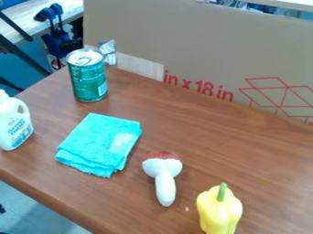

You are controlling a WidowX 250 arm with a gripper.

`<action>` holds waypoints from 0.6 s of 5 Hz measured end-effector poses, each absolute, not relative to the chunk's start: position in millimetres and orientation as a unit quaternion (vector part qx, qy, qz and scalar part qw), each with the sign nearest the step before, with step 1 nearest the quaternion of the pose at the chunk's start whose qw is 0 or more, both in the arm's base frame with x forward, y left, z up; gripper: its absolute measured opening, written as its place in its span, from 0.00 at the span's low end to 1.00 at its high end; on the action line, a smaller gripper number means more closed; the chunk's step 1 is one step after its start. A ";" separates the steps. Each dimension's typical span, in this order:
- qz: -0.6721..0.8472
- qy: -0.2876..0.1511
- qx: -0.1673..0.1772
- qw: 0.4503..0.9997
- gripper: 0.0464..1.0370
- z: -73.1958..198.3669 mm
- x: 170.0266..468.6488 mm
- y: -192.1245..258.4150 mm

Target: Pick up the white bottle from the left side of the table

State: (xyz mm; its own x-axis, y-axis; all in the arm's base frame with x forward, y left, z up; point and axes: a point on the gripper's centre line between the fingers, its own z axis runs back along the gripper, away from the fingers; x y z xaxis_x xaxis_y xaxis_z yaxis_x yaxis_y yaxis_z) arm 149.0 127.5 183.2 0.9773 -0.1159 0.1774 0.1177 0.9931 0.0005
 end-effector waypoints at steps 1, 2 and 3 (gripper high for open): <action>-0.062 -0.116 0.003 0.991 0.96 184.0 149.9 136.8; -0.032 -0.150 0.014 0.988 0.96 185.7 165.1 159.7; -0.040 -0.142 0.009 0.989 0.96 184.1 175.1 169.2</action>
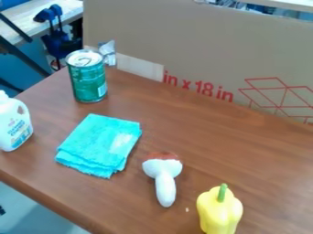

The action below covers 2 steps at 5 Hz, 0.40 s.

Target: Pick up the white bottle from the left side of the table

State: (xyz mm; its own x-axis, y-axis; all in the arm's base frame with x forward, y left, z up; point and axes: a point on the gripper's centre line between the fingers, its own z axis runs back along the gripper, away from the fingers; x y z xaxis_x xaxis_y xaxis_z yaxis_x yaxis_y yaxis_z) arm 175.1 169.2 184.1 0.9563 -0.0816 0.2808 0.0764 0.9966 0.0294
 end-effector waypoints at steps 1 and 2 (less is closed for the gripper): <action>-0.043 -0.111 -0.003 0.993 0.96 172.8 177.5 184.8; -0.039 -0.093 -0.004 0.995 0.96 167.3 173.2 194.3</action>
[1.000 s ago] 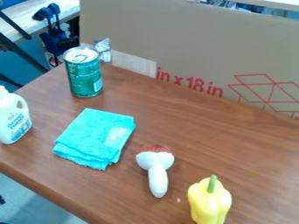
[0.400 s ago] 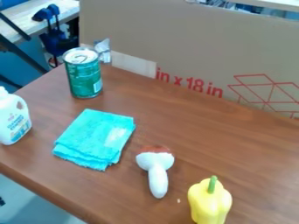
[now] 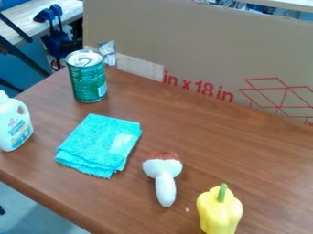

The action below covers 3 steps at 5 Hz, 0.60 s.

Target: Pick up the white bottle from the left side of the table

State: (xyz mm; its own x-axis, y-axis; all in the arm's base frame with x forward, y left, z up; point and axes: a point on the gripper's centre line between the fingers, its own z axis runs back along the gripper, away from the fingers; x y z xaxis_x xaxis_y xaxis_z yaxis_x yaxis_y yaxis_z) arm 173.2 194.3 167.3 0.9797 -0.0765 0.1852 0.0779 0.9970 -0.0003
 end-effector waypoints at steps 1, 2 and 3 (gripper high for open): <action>-0.031 -0.079 -0.012 0.996 0.96 150.7 175.0 207.2; -0.035 -0.067 -0.022 0.997 0.96 135.6 181.6 213.3; -0.056 -0.062 -0.017 0.996 0.96 131.6 196.1 214.0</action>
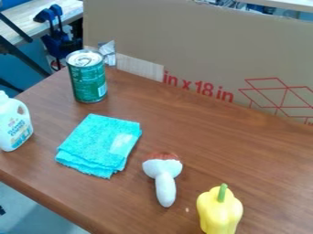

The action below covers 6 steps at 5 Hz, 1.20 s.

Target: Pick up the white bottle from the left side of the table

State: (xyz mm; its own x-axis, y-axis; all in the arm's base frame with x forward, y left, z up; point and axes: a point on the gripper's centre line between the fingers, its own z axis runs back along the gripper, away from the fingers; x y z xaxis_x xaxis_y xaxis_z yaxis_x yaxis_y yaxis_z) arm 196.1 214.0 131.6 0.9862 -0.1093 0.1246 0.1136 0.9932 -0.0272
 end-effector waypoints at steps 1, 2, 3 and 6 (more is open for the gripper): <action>-0.066 -0.056 -0.009 0.996 0.96 130.1 208.8 210.4; -0.078 -0.059 -0.005 0.995 0.96 128.0 220.5 203.3; -0.090 -0.068 0.001 0.994 0.96 127.9 231.5 196.5; -0.076 -0.018 -0.021 0.997 0.91 84.8 242.9 192.3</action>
State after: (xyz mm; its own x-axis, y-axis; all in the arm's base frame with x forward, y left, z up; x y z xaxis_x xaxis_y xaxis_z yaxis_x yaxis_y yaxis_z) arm 242.9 192.3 84.8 0.9879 -0.1501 0.0391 0.1516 0.9876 -0.0395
